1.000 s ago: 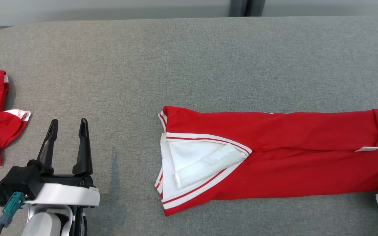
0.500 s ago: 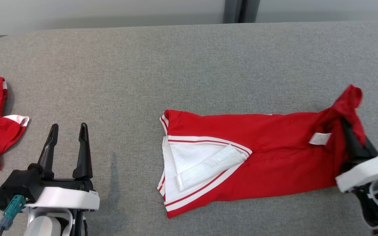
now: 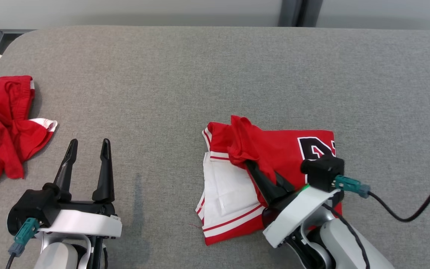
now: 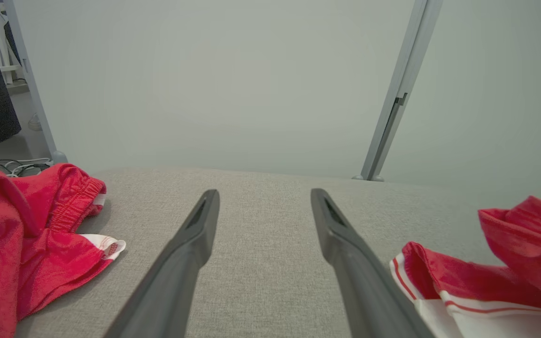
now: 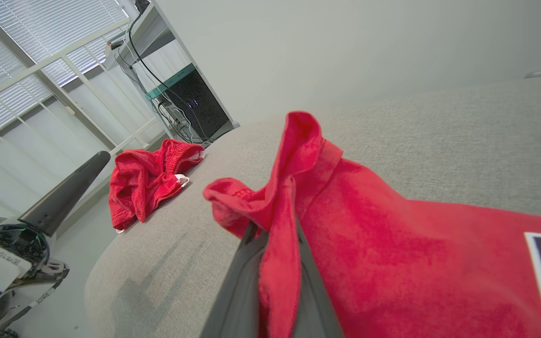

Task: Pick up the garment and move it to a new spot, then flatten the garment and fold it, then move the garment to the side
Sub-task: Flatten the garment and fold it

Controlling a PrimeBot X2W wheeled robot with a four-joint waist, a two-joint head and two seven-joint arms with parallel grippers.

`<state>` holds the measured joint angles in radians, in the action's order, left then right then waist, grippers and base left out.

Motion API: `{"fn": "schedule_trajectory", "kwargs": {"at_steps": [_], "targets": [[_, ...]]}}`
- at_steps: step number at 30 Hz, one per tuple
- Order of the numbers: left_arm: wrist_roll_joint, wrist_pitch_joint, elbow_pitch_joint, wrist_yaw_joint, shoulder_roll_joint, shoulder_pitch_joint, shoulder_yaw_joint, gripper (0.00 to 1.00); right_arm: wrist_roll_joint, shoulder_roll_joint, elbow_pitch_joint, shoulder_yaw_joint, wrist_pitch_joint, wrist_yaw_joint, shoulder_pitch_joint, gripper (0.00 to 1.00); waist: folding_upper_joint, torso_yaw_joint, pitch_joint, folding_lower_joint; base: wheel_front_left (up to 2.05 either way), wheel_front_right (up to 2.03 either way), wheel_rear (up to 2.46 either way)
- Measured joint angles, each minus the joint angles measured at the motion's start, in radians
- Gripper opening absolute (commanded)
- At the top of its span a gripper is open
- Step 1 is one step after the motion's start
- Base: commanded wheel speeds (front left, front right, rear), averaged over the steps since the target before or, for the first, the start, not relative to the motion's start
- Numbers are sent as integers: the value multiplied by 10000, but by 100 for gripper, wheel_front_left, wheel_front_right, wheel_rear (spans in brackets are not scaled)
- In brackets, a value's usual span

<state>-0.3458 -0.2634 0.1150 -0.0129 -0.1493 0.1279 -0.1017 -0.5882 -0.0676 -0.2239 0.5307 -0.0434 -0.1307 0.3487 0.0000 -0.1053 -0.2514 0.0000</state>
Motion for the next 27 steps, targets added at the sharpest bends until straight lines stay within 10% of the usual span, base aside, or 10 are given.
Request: {"fn": "schedule_trajectory", "kwargs": {"at_steps": [9, 11, 12, 20, 27], "targets": [[71, 2, 123, 146, 174, 117, 19, 100, -640, 176, -2184, 1584, -1250, 0, 981, 0, 0, -462, -187, 0, 0, 0, 0], [90, 0, 155, 207, 226, 143, 23, 100, -811, 174, -2516, 1776, -1503, 0, 1155, 89, 0, -501, -215, 0, 0, 0, 0], [98, 0, 157, 213, 242, 145, 36, 100, -888, 180, -2619, 1827, -1643, 0, 1243, 100, 0, -501, -224, 0, 0, 0, 0], [221, 0, 169, 272, 293, 144, 186, 100, -767, 196, -2405, 1634, -2138, 0, 1857, 100, 0, -242, -250, 0, 0, 0, 0], [349, 0, 121, 290, 295, 115, 328, 100, 625, -100, -1218, -579, -2182, 0, 1528, 100, 0, 147, -199, 0, 0, 0, 0]]}}
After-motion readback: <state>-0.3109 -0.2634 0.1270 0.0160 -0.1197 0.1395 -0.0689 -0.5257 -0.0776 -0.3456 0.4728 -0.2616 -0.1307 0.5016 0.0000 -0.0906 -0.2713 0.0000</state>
